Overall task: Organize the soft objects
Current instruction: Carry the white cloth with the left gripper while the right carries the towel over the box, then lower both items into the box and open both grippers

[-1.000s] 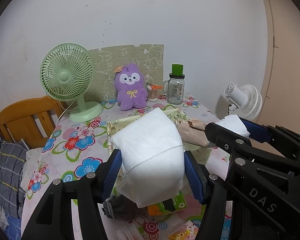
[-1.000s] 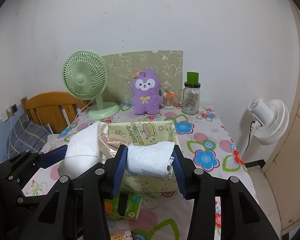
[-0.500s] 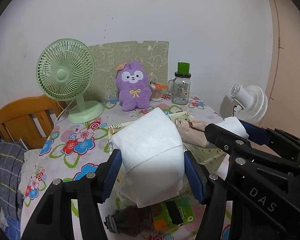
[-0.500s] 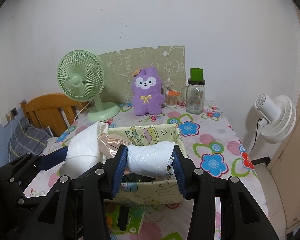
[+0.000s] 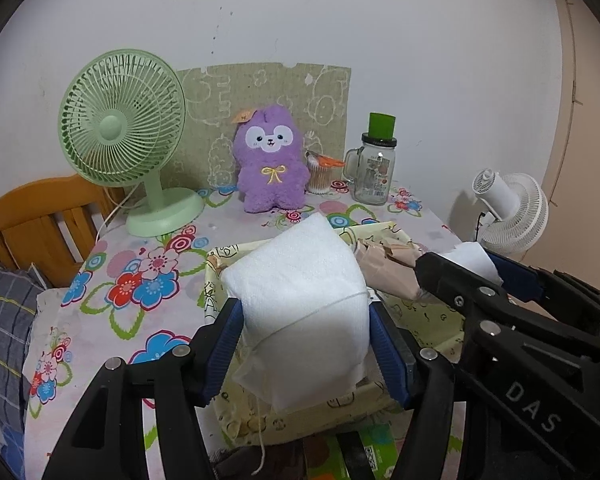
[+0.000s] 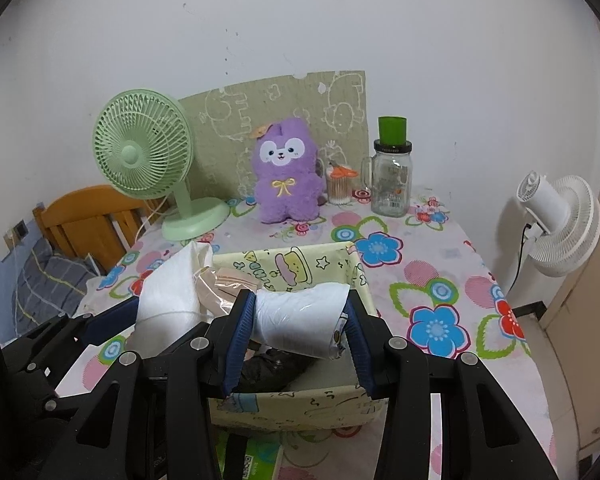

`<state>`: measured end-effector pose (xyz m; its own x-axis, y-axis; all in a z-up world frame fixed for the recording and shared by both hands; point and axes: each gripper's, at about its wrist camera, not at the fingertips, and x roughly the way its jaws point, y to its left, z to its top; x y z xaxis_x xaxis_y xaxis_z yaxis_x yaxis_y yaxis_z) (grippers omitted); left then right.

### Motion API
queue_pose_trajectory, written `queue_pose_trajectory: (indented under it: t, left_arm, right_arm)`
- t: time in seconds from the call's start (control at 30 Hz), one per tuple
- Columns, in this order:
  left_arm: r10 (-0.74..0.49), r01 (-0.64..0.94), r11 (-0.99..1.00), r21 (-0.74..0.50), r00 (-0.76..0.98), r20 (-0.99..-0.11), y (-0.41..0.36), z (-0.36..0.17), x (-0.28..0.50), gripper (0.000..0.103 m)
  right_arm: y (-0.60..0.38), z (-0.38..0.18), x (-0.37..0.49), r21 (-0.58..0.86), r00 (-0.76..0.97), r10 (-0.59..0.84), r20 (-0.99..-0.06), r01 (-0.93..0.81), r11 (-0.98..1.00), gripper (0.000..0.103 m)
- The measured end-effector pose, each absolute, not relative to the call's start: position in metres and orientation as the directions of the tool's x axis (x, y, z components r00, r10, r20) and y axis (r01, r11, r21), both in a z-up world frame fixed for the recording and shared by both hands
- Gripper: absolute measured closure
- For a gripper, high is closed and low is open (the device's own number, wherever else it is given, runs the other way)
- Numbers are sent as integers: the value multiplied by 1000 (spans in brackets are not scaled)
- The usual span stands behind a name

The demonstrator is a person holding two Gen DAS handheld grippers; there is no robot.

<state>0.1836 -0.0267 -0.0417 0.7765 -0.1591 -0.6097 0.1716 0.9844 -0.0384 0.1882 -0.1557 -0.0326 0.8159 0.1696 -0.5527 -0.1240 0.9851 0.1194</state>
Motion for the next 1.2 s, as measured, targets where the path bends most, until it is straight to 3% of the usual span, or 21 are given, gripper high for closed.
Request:
queue_pose_trajectory:
  t: [0.23, 0.53, 0.8, 1.2]
  left_arm:
    - [-145, 162, 986, -29, 772, -619, -27, -51, 188, 22]
    - [-140, 160, 987, -27, 757, -638, -24, -60, 191, 19]
    - [-148, 167, 985, -30, 759, -634, -22, -59, 188, 16]
    - [-156, 180, 983, -24, 770, -618, -22, -47, 170, 13]
  right_arm:
    - [-152, -45, 199, 122, 799, 183, -573, -137, 983, 55]
    - [-140, -51, 203, 112, 792, 205, -575, -172, 979, 51]
    - [-132, -47, 197, 107, 805, 228, -548, -204, 973, 17]
    - [-130, -38, 181, 116, 799, 239, -552, -210, 971, 7]
